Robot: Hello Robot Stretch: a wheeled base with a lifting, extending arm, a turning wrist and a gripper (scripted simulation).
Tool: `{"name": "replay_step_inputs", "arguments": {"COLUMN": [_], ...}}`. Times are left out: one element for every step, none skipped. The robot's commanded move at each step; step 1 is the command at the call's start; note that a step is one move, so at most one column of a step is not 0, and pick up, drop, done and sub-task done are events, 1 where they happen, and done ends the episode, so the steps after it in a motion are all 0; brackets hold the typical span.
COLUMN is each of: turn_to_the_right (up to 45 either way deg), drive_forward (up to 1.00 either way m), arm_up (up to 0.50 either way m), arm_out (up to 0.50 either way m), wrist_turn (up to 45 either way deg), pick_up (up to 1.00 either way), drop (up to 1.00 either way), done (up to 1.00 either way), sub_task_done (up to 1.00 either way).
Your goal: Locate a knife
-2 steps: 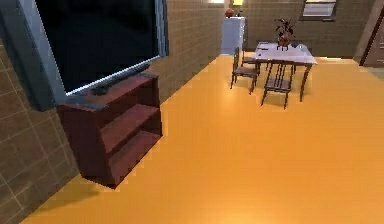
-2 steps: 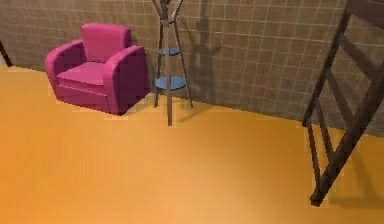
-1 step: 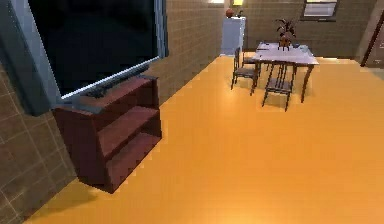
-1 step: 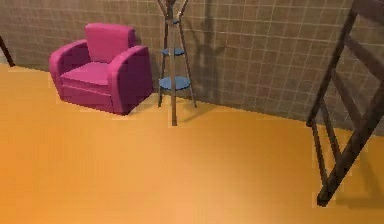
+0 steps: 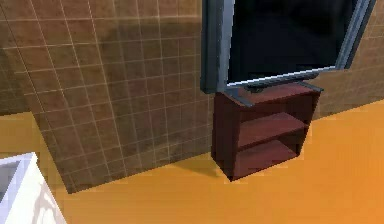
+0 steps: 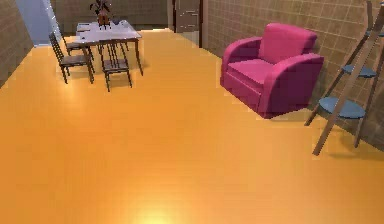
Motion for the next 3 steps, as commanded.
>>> {"name": "replay_step_inputs", "arguments": {"turn_to_the_right": [-18.0, 0.0, -3.0], "drive_forward": [0.0, 1.0, 0.0], "arm_up": [0.0, 0.0, 0.0], "arm_out": [0.0, 0.0, 0.0], "wrist_turn": [0.0, 0.0, 0.0], "pick_up": [0.0, 0.0, 0.0], "drop": [0.0, 0.0, 0.0], "done": [0.0, 0.0, 0.0], "sub_task_done": [0.0, 0.0, 0.0]}}
